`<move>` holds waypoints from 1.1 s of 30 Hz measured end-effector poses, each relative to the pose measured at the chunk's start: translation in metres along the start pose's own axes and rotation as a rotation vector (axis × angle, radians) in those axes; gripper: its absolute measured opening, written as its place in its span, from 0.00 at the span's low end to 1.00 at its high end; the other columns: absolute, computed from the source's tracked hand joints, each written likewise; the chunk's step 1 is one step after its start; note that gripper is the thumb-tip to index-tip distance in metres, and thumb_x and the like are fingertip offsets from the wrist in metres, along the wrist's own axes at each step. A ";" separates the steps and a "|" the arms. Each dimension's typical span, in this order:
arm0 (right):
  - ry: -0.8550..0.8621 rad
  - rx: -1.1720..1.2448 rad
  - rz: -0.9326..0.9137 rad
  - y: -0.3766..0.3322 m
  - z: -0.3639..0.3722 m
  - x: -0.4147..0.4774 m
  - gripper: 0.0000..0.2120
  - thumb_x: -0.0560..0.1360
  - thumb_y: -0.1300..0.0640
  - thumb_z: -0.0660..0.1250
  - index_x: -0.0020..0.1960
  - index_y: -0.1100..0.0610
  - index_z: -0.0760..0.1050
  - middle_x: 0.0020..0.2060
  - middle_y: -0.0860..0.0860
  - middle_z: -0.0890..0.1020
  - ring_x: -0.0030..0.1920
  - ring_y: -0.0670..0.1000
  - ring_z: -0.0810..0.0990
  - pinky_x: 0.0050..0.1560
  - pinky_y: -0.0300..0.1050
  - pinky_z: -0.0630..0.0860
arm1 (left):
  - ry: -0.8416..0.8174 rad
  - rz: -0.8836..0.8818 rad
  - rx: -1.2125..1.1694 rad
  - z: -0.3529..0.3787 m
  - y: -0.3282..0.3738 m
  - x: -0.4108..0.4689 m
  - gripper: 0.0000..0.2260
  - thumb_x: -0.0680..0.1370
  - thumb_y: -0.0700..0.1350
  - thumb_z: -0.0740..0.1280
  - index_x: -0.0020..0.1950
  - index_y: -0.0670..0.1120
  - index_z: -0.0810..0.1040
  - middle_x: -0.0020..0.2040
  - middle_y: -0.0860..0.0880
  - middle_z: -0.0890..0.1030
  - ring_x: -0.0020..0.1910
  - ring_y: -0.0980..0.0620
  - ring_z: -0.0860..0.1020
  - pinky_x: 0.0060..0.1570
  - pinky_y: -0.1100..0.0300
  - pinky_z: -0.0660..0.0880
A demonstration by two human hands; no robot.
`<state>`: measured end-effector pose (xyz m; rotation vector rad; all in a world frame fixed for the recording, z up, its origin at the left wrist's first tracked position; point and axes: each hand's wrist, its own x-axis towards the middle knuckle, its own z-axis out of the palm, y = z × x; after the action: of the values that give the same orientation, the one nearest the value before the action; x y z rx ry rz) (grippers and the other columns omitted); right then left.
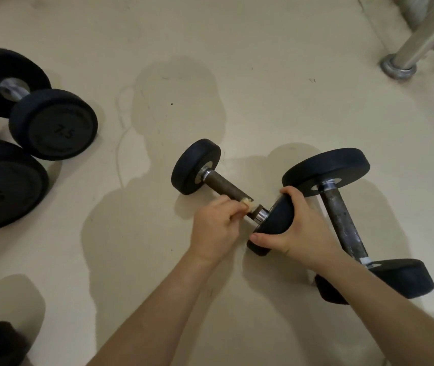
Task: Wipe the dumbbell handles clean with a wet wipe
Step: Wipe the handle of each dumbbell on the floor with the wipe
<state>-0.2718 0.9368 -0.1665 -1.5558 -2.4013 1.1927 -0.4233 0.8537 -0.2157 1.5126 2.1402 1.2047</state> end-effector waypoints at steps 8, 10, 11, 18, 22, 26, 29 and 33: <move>-0.156 0.136 0.129 -0.021 0.032 -0.026 0.32 0.59 0.27 0.68 0.52 0.48 0.66 0.43 0.45 0.75 0.41 0.45 0.76 0.37 0.40 0.75 | 0.129 -0.304 0.046 -0.019 -0.002 0.023 0.03 0.72 0.40 0.72 0.42 0.47 0.85 0.39 0.56 0.79 0.40 0.58 0.76 0.41 0.74 0.68; -0.153 0.135 0.134 -0.026 0.037 -0.031 0.34 0.59 0.24 0.64 0.52 0.48 0.66 0.42 0.45 0.75 0.39 0.45 0.76 0.36 0.39 0.75 | -0.034 -0.190 0.000 -0.027 0.005 0.013 0.03 0.71 0.40 0.73 0.41 0.48 0.85 0.38 0.58 0.78 0.40 0.60 0.76 0.43 0.72 0.70; -0.152 0.121 0.130 -0.027 0.039 -0.031 0.35 0.58 0.23 0.63 0.52 0.47 0.65 0.42 0.45 0.75 0.39 0.45 0.77 0.36 0.40 0.77 | -0.101 -0.166 -0.013 -0.034 0.000 0.018 0.03 0.71 0.40 0.73 0.42 0.48 0.85 0.39 0.58 0.79 0.40 0.59 0.76 0.44 0.70 0.72; -0.187 0.106 0.145 -0.027 0.039 -0.034 0.33 0.60 0.24 0.63 0.53 0.46 0.64 0.45 0.46 0.74 0.42 0.46 0.77 0.40 0.42 0.78 | -0.179 -0.430 -0.196 -0.048 -0.014 0.032 0.10 0.70 0.38 0.75 0.37 0.54 0.82 0.39 0.57 0.82 0.41 0.58 0.80 0.49 0.57 0.79; -0.166 0.177 0.161 -0.025 0.038 -0.033 0.29 0.63 0.28 0.66 0.53 0.47 0.65 0.44 0.46 0.75 0.41 0.46 0.77 0.39 0.43 0.78 | -0.306 -0.406 -0.280 -0.050 -0.006 0.006 0.16 0.70 0.35 0.74 0.35 0.58 0.81 0.35 0.60 0.82 0.39 0.60 0.82 0.46 0.60 0.79; -0.179 0.200 0.177 -0.027 0.037 -0.033 0.29 0.64 0.30 0.66 0.54 0.48 0.65 0.45 0.47 0.75 0.42 0.46 0.76 0.40 0.43 0.77 | 0.141 -0.527 -0.362 -0.034 -0.018 0.037 0.12 0.72 0.38 0.73 0.37 0.56 0.81 0.37 0.56 0.82 0.39 0.56 0.81 0.44 0.60 0.78; -0.186 0.256 0.222 -0.027 0.035 -0.033 0.31 0.66 0.32 0.67 0.61 0.47 0.63 0.49 0.46 0.74 0.46 0.46 0.76 0.47 0.44 0.77 | -0.023 -0.518 -0.435 -0.033 -0.014 0.021 0.13 0.71 0.36 0.74 0.37 0.55 0.82 0.37 0.57 0.83 0.41 0.57 0.81 0.46 0.62 0.78; -0.064 0.147 0.217 -0.033 0.043 -0.048 0.44 0.63 0.30 0.68 0.71 0.41 0.50 0.61 0.47 0.63 0.57 0.48 0.71 0.52 0.42 0.72 | -0.198 -0.390 -0.319 -0.035 -0.005 0.012 0.13 0.69 0.34 0.74 0.36 0.54 0.83 0.37 0.59 0.82 0.40 0.61 0.80 0.44 0.69 0.75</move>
<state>-0.2909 0.8678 -0.1592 -1.7914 -2.1670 1.4417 -0.4538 0.8468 -0.1948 0.9796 1.8879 1.1344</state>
